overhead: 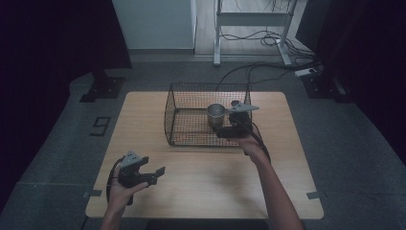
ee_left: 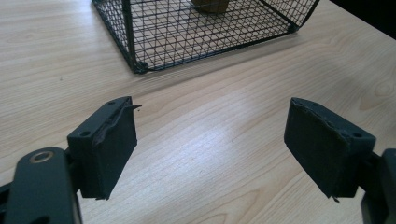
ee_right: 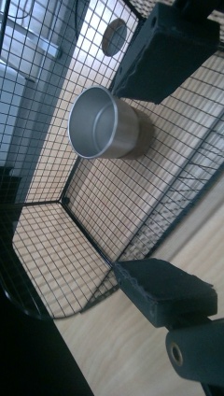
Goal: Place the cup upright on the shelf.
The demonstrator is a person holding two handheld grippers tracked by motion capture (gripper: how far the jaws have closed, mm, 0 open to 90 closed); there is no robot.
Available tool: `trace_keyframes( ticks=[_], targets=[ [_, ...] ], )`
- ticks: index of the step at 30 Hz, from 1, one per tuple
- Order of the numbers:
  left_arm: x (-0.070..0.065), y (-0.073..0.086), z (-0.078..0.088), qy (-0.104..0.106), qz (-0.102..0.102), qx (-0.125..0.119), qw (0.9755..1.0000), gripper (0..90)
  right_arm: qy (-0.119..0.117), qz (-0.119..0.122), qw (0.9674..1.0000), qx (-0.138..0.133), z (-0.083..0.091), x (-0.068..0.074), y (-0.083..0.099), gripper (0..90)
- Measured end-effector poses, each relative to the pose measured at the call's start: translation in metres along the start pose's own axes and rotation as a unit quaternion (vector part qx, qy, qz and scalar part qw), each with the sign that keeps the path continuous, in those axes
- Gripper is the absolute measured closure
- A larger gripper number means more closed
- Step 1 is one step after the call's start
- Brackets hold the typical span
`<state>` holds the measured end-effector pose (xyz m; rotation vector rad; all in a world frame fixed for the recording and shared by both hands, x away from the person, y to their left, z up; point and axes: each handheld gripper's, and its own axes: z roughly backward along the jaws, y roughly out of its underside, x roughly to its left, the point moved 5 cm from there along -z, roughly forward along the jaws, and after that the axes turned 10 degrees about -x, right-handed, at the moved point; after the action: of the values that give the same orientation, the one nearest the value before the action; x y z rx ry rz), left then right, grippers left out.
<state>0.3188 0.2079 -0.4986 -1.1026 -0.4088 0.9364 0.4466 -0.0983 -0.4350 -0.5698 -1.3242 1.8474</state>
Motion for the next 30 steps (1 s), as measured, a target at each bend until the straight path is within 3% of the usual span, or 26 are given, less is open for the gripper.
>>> trace_keyframes(
  ticks=[9, 17, 24, 30],
  targets=[
    [-0.003, 0.000, -0.002, 0.001, -0.004, 0.003, 1.0000, 17.3, 0.000, -0.003, 0.9998, -0.018, 0.042, 0.002, 0.030, 13.6],
    [-0.005, 0.001, -0.004, 0.002, -0.007, 0.006, 1.0000, 17.3, 0.031, -0.010, 0.9993, -0.021, 0.070, -0.009, 0.072, 14.0],
    [-0.006, 0.002, -0.006, 0.001, -0.009, 0.009, 0.9999, 17.3, 0.038, -0.029, 0.9988, 0.004, 0.077, -0.021, 0.111, 14.8],
    [-0.007, 0.003, -0.008, 0.001, -0.010, 0.012, 0.9999, 17.3, 0.041, -0.033, 0.9986, 0.002, 0.079, -0.024, 0.115, 15.4]
  ],
)
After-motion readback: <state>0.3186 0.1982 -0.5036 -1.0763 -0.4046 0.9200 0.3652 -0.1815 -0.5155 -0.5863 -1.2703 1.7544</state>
